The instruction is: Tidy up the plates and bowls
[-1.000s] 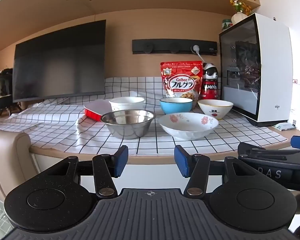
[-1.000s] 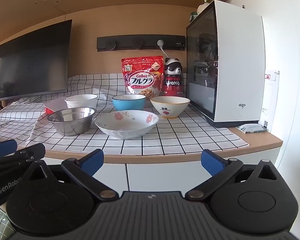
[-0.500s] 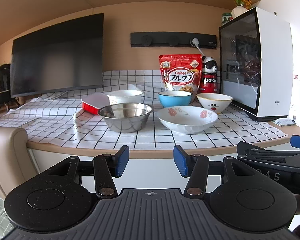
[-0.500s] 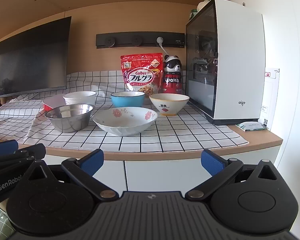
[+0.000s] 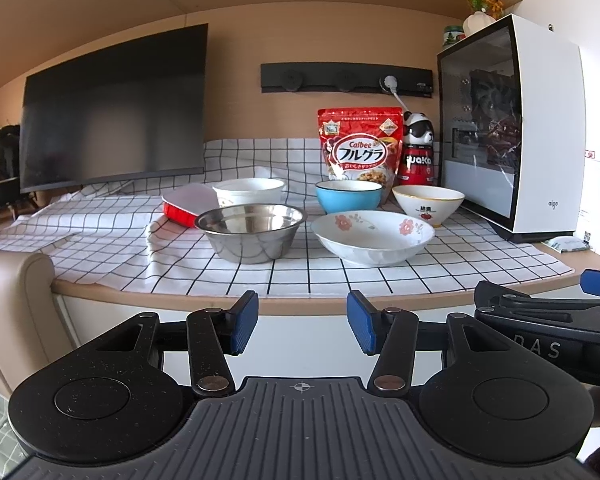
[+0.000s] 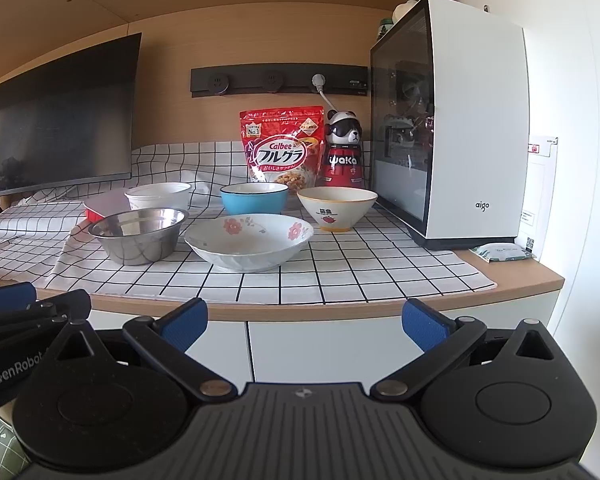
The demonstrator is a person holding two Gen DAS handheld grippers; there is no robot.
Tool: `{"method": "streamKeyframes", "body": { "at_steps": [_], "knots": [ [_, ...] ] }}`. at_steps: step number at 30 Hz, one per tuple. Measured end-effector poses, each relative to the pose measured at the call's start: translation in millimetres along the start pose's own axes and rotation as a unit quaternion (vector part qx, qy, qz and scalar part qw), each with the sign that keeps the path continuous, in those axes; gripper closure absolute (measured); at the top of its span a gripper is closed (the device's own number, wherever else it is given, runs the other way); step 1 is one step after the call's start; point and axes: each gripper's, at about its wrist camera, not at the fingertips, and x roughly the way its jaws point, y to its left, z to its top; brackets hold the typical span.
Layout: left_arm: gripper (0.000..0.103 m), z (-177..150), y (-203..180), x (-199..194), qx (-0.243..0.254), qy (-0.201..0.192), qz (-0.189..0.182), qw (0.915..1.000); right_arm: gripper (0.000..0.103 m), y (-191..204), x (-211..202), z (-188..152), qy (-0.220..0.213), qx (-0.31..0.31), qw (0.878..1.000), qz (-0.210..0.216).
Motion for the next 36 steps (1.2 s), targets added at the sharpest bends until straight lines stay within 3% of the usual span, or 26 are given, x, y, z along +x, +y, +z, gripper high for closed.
{"method": "streamKeyframes", "body": {
  "at_steps": [36],
  "knots": [
    [0.054, -4.5, 4.9, -1.9, -0.006, 0.002, 0.0, 1.0, 0.0, 4.6, -1.0, -2.1, 0.0, -0.004, 1.0, 0.003]
  ]
}}
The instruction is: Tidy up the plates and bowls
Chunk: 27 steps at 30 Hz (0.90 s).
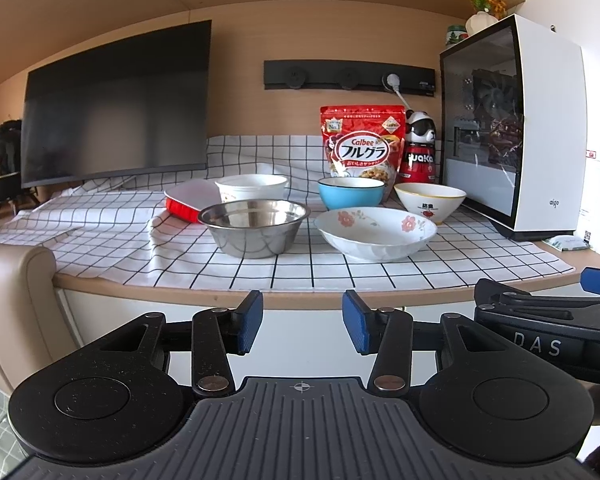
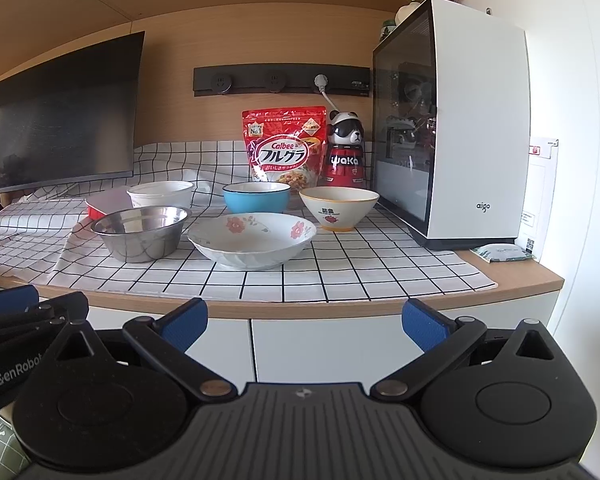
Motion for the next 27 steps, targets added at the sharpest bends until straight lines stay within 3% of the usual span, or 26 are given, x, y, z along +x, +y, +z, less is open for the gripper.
{"method": "streamKeyframes", "body": {
  "at_steps": [27],
  "knots": [
    [0.055, -3.6, -1.5, 3.3, 0.0, 0.003, -0.001, 1.0, 0.0, -3.9, 1.2, -1.3, 0.0, 0.0, 1.0, 0.0]
  ]
}}
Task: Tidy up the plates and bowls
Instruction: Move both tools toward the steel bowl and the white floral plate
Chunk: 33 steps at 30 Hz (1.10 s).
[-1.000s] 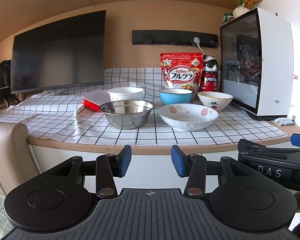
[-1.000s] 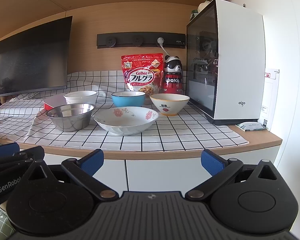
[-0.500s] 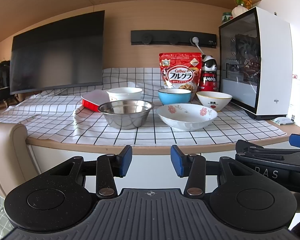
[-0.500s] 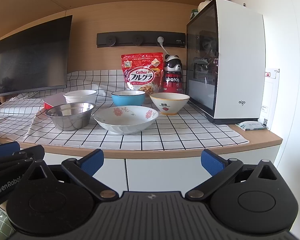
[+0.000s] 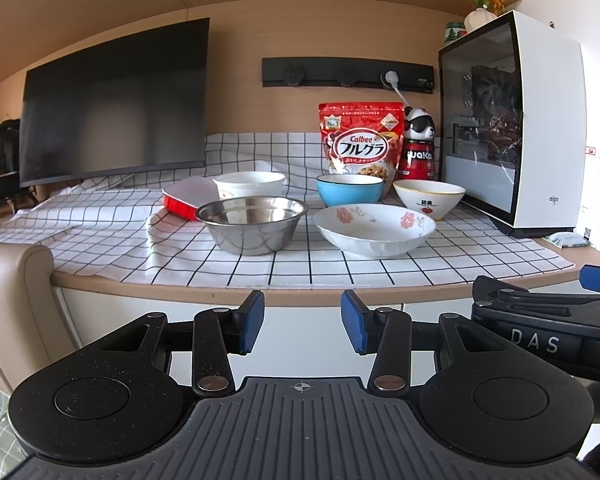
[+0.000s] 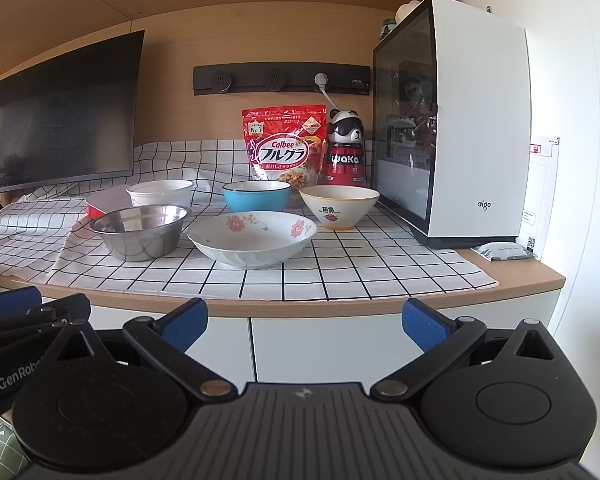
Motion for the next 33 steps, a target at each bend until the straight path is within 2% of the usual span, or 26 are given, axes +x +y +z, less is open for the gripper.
{"method": "streamKeyframes", "body": {
  "at_steps": [2, 6, 7, 9, 11, 12, 13, 14, 15, 16, 18, 20, 22, 26, 29, 31, 33],
  "knots": [
    [0.055, -1, 2, 3, -0.003, 0.0, -0.003, 1.0, 0.0, -1, 1, 0, -0.006, 0.002, 1.0, 0.002],
    [0.052, 7, 14, 22, -0.007, 0.004, -0.022, 0.9997, 0.0, -1, 4, 8, -0.053, 0.004, 0.999, 0.007],
    [0.052, 12, 20, 30, -0.013, 0.01, -0.037, 0.9992, 0.0, -1, 8, 12, -0.059, 0.005, 0.998, 0.009],
    [0.052, 23, 39, 53, -0.057, 0.034, -0.097, 0.9931, 0.0, -5, 25, 25, -0.046, 0.017, 0.999, 0.023],
    [0.052, 29, 67, 79, -0.135, 0.07, -0.179, 0.972, 0.0, -9, 40, 34, -0.029, 0.033, 0.998, 0.039],
    [0.052, 30, 81, 93, -0.182, 0.091, -0.221, 0.9538, 0.0, -9, 48, 39, -0.025, 0.039, 0.998, 0.045],
    [0.052, 28, 96, 109, -0.237, 0.108, -0.263, 0.929, 0.0, -10, 55, 42, -0.024, 0.042, 0.998, 0.05],
    [0.052, 25, 107, 121, -0.277, 0.119, -0.288, 0.909, 0.0, -9, 62, 44, -0.023, 0.043, 0.997, 0.054],
    [0.052, 24, 115, 129, -0.299, 0.13, -0.29, 0.8996, 0.0, -7, 70, 47, -0.02, 0.043, 0.997, 0.056],
    [0.052, 25, 122, 136, -0.311, 0.136, -0.283, 0.897, 0.0, -3, 79, 49, -0.015, 0.044, 0.997, 0.059],
    [0.052, 33, 130, 140, -0.292, 0.127, -0.262, 0.9111, 0.0, 6, 96, 53, 0.0, 0.06, 0.996, 0.07],
    [0.053, 47, 137, 140, -0.247, 0.12, -0.245, 0.93, 0.0, 15, 109, 59, 0.022, 0.08, 0.994, 0.075],
    [0.053, 66, 152, 137, -0.217, 0.126, -0.225, 0.9416, 0.0, 30, 121, 70, 0.056, 0.089, 0.991, 0.081],
    [0.053, 102, 190, 133, -0.18, 0.181, -0.237, 0.9375, 0.0, 61, 125, 106, 0.103, 0.082, 0.988, 0.076],
    [0.053, 128, 213, 132, -0.147, 0.215, -0.2, 0.9446, 0.0, 76, 118, 130, 0.13, 0.079, 0.987, 0.053],
    [0.053, 138, 229, 136, -0.149, 0.248, -0.198, 0.9365, 0.0, 78, 112, 140, 0.147, 0.09, 0.984, 0.037],
    [0.053, 142, 242, 141, -0.177, 0.283, -0.197, 0.9219, 0.0, 77, 105, 151, 0.166, 0.105, 0.98, 0.025]
  ]
}}
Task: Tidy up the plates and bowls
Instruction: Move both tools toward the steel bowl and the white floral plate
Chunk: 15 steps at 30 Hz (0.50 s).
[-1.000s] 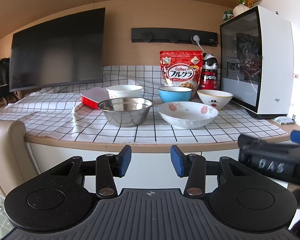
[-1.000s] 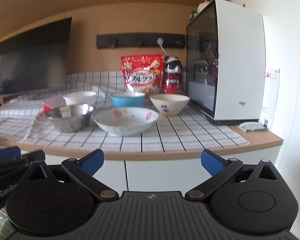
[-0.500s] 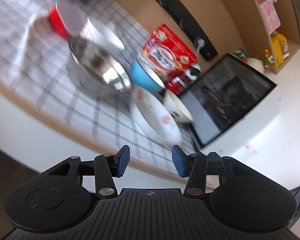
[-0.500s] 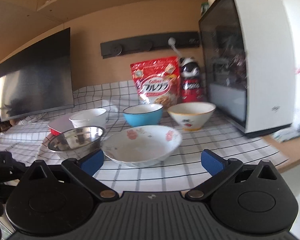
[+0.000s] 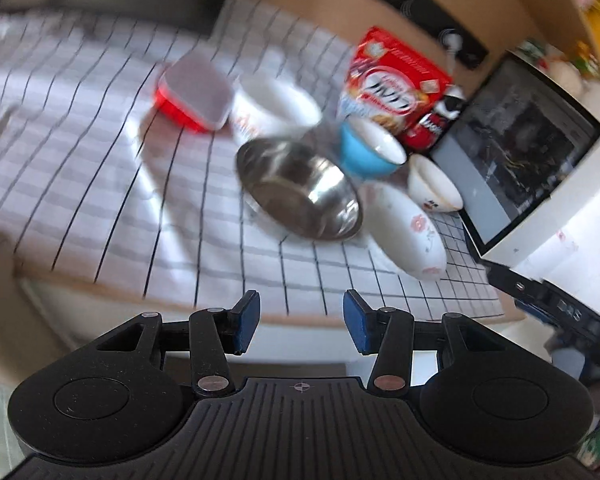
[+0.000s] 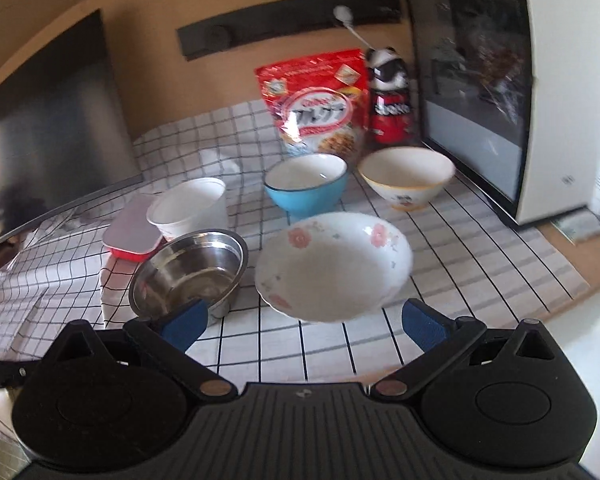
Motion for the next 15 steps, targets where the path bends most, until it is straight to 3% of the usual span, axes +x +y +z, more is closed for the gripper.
{"method": "streamKeyframes", "body": {
  "at_steps": [5, 7, 9, 11, 13, 15],
  "knots": [
    [0.053, 0, 8, 16, 0.0, 0.02, -0.015, 0.9997, 0.0, -12, -1, 15, -0.001, -0.034, 0.999, -0.008],
    [0.053, 0, 4, 36, 0.006, 0.031, -0.029, 0.9991, 0.0, -20, 18, 21, 0.012, -0.067, 0.998, 0.012],
    [0.053, -2, -8, 54, 0.009, 0.035, -0.014, 0.9993, 0.0, -30, 43, 26, 0.021, -0.103, 0.994, 0.024],
    [0.053, 0, -20, 72, -0.015, 0.03, -0.017, 0.9993, 0.0, -39, 69, 32, 0.032, -0.124, 0.991, 0.028],
    [0.053, 6, -29, 86, -0.037, 0.024, -0.031, 0.9985, 0.0, -48, 96, 42, 0.049, -0.127, 0.99, 0.043],
    [0.053, 12, -35, 97, -0.057, 0.014, -0.009, 0.9982, 0.0, -56, 123, 57, 0.077, -0.113, 0.988, 0.072]
  ]
}}
